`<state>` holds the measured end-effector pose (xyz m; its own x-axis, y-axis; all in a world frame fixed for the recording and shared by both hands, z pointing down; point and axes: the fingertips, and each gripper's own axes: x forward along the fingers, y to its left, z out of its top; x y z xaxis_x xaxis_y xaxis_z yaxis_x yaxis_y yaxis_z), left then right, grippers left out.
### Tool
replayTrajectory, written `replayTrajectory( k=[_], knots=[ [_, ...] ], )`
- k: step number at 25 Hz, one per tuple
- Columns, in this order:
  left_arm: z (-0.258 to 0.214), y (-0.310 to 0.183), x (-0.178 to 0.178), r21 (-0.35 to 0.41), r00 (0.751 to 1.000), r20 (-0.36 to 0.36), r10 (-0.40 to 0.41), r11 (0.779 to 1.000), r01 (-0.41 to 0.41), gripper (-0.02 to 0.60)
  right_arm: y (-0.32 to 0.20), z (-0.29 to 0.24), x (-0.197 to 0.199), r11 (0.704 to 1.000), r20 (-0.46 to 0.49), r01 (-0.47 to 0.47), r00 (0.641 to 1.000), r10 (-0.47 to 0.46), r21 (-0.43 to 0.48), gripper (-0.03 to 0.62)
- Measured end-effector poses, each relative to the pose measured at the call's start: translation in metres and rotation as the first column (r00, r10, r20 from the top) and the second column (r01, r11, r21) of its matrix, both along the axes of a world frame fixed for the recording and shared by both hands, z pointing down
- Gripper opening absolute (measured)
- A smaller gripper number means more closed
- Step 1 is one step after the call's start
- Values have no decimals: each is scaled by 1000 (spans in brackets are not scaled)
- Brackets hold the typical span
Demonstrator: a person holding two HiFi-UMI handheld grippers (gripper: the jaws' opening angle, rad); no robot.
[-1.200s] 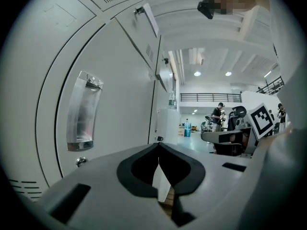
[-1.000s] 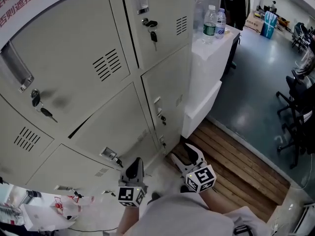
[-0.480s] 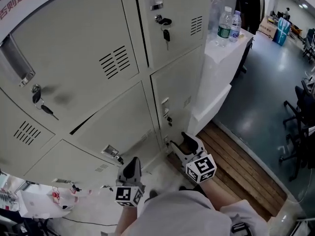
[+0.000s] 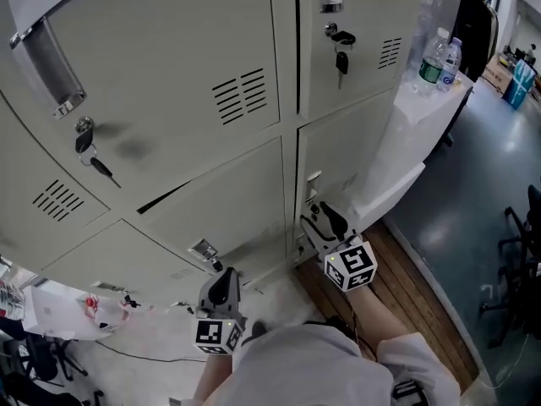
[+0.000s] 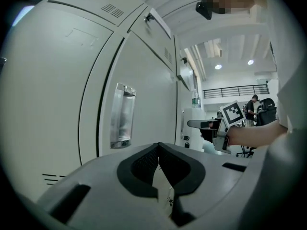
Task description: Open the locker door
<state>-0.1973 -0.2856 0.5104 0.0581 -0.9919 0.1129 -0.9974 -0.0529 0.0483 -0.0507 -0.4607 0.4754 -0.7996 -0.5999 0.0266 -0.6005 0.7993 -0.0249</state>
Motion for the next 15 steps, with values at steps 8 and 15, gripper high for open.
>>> replayTrajectory(
  k=[8, 15],
  knots=[
    [4, 6, -15, -8, 996, -7, -84, 996, 84, 2, -33, -13, -23, 998, -8, 46, 999, -46, 38, 213],
    [6, 4, -16, -14, 995, -13, -102, 995, 102, 3, -37, -23, -30, 997, 23, 21, 999, -23, 76, 155]
  ],
)
